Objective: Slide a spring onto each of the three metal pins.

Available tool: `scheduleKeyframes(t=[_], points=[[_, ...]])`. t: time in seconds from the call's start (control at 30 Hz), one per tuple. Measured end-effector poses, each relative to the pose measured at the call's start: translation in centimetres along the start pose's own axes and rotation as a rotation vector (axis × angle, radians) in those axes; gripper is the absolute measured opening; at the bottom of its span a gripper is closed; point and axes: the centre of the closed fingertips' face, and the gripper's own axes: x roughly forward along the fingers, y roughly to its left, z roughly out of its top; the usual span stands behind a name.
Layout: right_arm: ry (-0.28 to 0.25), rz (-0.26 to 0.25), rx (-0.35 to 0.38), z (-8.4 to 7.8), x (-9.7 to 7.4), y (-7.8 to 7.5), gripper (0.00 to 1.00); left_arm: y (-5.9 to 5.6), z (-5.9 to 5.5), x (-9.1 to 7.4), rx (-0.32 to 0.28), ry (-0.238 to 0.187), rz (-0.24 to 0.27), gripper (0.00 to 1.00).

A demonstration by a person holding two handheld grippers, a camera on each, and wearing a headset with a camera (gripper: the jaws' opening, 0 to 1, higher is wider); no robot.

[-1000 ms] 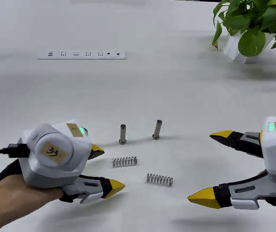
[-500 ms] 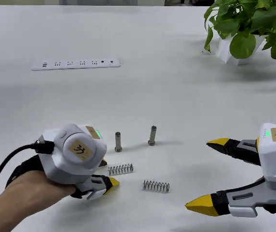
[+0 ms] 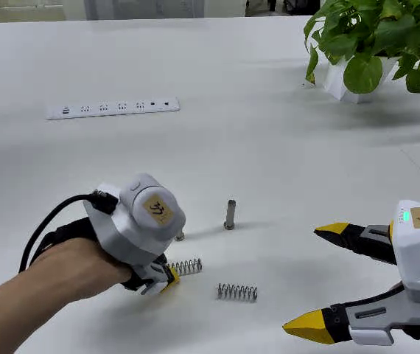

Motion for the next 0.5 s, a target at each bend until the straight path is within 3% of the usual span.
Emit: scheduleKeyframes(t=[0.23,0.37,0.5], points=[[-0.014,-0.004,0.015,0.16,0.19,0.24,0.89,0.17,-0.06,0.04,0.044,0.008,0.009,0.12],[-0.013,-0.005,0.025,-0.12,0.24,0.37,0.89,0.13,-0.1,-0.13,0.048,-0.026,0.023,0.11],[-0.01,-0.001,0.025,-0.27,0.29,0.63,0.89,0.23,-0.09,-0.24,0.005,-0.07,0.041,0.11]])
